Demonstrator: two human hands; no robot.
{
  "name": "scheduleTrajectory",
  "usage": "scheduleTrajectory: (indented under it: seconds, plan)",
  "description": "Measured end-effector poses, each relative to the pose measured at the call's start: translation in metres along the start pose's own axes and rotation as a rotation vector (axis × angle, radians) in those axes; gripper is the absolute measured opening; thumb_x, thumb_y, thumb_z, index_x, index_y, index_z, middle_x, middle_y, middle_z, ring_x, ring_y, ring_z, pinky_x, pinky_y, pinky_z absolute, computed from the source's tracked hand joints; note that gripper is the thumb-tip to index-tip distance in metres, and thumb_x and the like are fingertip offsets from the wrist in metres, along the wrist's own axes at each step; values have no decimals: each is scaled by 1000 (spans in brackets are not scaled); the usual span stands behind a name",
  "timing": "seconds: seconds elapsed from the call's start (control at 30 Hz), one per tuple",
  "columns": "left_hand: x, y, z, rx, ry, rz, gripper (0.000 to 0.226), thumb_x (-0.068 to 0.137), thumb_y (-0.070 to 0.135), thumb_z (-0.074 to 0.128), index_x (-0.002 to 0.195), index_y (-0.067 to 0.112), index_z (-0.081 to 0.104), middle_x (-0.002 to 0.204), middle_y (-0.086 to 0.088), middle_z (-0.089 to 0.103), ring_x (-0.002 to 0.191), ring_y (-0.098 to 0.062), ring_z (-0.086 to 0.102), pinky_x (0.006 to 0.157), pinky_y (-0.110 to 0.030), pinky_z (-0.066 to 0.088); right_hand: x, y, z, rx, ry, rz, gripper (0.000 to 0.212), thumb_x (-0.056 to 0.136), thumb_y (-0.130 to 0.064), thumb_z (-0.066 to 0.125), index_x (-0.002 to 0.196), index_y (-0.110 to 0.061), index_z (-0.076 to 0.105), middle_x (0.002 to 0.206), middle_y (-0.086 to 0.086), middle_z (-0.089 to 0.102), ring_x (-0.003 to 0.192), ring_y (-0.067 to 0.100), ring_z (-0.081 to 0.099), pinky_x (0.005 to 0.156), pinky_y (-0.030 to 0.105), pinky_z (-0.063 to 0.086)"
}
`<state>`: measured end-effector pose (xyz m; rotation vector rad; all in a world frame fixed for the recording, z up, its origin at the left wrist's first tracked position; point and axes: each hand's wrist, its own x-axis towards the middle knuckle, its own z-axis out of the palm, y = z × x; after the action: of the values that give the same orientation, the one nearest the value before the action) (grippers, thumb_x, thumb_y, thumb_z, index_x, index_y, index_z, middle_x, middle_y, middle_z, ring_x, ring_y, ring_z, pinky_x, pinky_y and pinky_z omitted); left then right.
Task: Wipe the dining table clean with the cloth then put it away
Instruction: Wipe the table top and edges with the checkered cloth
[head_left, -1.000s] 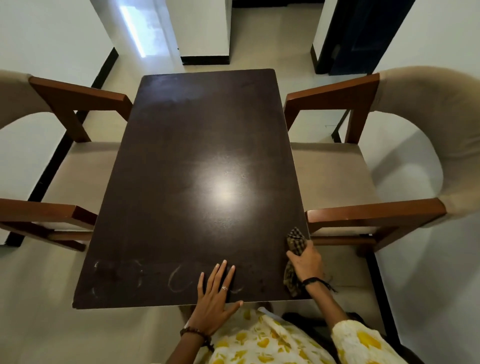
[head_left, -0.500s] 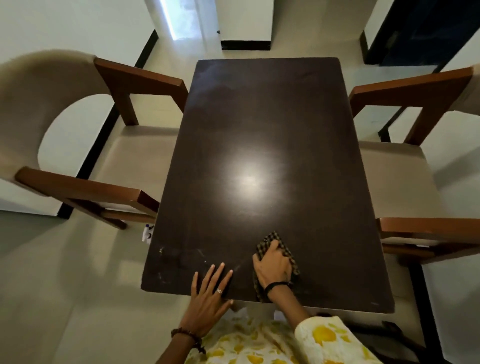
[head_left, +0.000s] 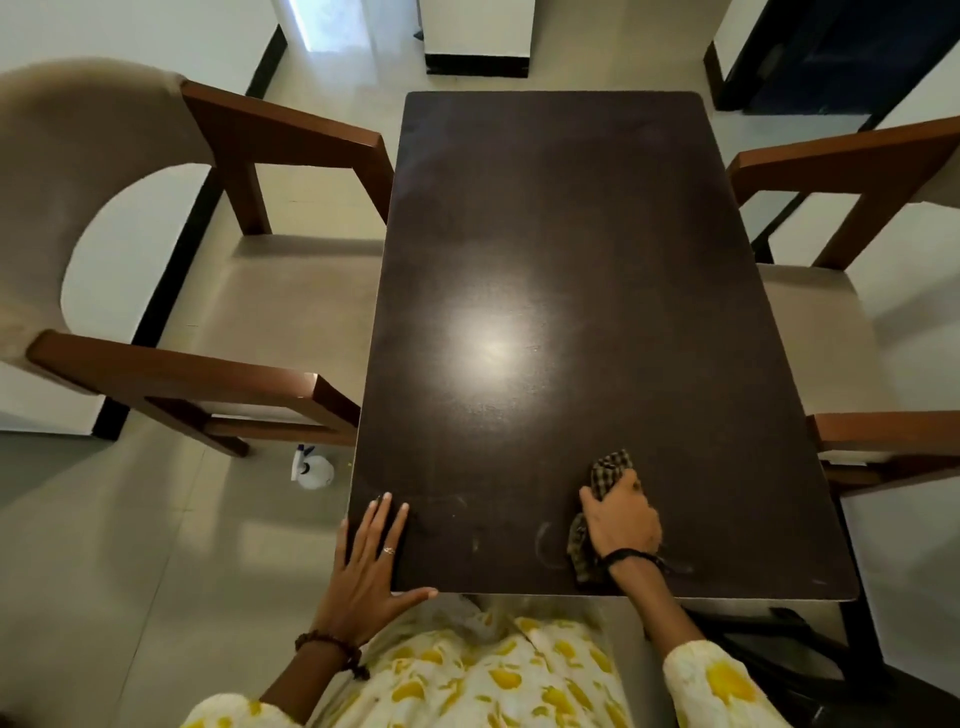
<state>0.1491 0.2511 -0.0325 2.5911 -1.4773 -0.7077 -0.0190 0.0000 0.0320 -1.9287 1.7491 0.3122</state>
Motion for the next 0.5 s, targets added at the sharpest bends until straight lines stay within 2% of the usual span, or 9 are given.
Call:
scheduleTrajectory:
  seconds: [0.13, 0.33, 0.5]
  plan:
    - [-4, -7, 5, -86, -37, -84, 103, 71, 83, 36, 147, 19, 11, 155, -1, -4, 141, -21, 0, 110, -41, -9, -19, -36, 21, -102, -8, -89, 45, 91, -39, 51, 119, -7, 36, 118, 16, 59, 106, 34, 59, 83, 38, 48]
    - [-3, -5, 4, -83, -38, -96, 102, 70, 84, 33, 146, 17, 17, 155, -3, 1, 141, -21, 3, 110, -43, -7, -58, -103, 73, -199, -129, -310, 44, 93, -44, 45, 123, -14, 34, 123, 12, 54, 108, 27, 59, 81, 34, 49]
    - [-3, -9, 8, -107, -14, -81, 98, 74, 81, 30, 144, 13, 20, 155, -3, -4, 141, -22, 1, 109, -48, -2, -85, -150, 101, -194, -289, -497, 44, 94, -43, 43, 126, -13, 35, 126, 14, 53, 111, 30, 57, 86, 37, 47]
